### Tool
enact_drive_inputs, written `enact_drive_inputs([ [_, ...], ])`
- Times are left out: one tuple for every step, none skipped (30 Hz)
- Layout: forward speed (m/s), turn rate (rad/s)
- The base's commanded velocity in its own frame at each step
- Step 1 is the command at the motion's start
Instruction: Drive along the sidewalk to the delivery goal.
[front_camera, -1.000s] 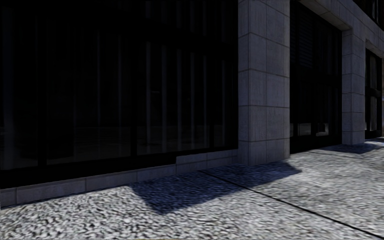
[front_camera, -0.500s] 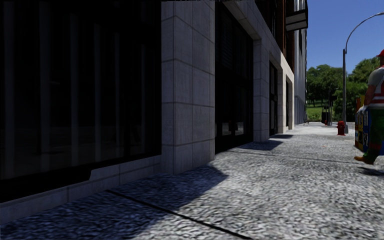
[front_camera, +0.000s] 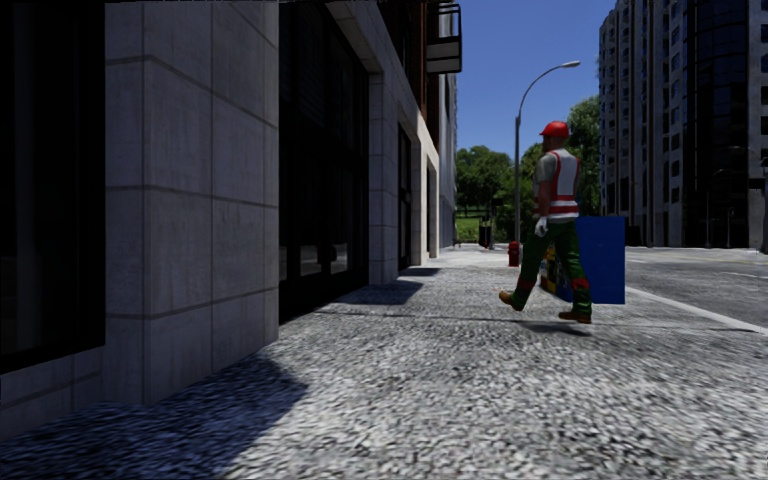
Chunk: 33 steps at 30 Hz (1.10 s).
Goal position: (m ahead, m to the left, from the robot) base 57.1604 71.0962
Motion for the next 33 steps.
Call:
enact_drive_inputs([
  [1.34, -0.59],
  [1.35, -0.51],
  [1.38, -0.05],
  [1.39, 0.00],
  [1.39, 0.00],
  [1.39, 0.00],
  [1.40, 0.00],
  [1.40, 0.00],
  [1.40, 0.00],
  [1.40, 0.00],
  [1.40, 0.00],
  [1.40, 0.00],
  [1.40, 0.00],
  [1.40, 0.00],
  [1.42, 0.00],
  [1.42, 0.00],
  [1.47, 0.00],
  [1.49, 0.00],
  [1.49, 0.00],
  [1.49, 0.00],
  [1.49, 0.00],
  [1.50, 0.00],
  [1.52, 0.00],
  [1.53, 0.00],
  [1.53, 0.00],
  [1.53, 0.00],
  [1.53, 0.00],
  [1.53, 0.00],
  [1.53, 0.00],
  [1.53, 0.00],
  [1.53, 0.00],
  [1.53, -0.02],
  [1.53, -0.27],
])
